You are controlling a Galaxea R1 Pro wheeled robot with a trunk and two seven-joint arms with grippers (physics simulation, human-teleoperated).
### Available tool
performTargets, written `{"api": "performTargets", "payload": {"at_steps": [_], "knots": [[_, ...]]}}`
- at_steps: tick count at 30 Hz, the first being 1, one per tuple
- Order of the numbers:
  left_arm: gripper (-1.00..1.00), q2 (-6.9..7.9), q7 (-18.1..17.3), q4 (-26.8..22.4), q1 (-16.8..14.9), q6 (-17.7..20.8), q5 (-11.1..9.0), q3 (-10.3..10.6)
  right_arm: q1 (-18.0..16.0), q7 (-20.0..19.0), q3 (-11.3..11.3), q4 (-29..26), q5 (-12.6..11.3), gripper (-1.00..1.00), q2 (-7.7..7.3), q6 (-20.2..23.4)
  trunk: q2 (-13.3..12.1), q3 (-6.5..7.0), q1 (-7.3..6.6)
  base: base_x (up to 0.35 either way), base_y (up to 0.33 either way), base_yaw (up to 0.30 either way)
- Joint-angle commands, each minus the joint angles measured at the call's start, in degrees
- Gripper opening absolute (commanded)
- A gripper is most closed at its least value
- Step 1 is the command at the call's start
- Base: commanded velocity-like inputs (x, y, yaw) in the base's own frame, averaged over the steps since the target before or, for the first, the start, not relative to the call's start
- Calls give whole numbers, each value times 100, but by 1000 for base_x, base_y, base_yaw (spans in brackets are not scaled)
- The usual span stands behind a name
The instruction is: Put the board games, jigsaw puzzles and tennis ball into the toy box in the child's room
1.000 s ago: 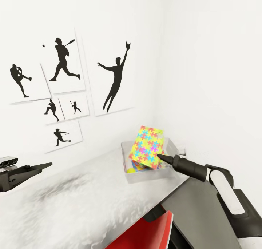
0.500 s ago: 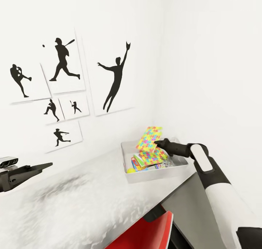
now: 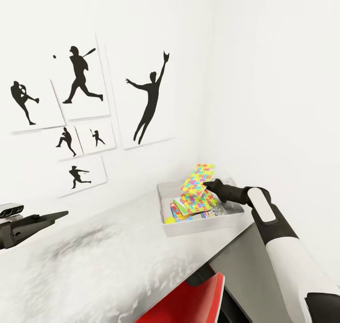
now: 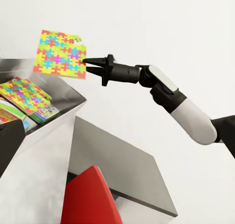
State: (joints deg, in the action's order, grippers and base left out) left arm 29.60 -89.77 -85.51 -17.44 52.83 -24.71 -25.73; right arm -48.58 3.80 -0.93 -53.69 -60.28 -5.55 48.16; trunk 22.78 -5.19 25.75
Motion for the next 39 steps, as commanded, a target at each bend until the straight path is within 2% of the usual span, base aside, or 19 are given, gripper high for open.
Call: {"api": "performTargets", "payload": {"at_steps": [1,9,26,30,34,39], "knots": [[100,2,-23,-1,-5,61,3,-1,-4,37,-25,21,-63,-100,1,-73,14,-23,3,0,0,0],[100,9,-23,-1,-5,61,9,-2,-2,13,-218,702,-75,-100,1,-514,14,-97,3,0,0,0],[100,10,-23,0,-5,54,10,-2,-8,-11,-256,781,-120,-100,1,-596,14,-255,3,0,0,0],[100,9,-23,0,-5,52,10,-2,-11,-11,-255,781,-388,-100,1,-596,14,-292,3,0,0,0],[100,5,-23,2,-5,52,10,-2,-19,0,-251,781,-786,-100,1,-597,14,-329,3,0,0,0],[100,2,-23,1,-5,52,10,-2,-27,5,-250,781,-891,-100,2,-598,14,-376,3,0,0,0]]}}
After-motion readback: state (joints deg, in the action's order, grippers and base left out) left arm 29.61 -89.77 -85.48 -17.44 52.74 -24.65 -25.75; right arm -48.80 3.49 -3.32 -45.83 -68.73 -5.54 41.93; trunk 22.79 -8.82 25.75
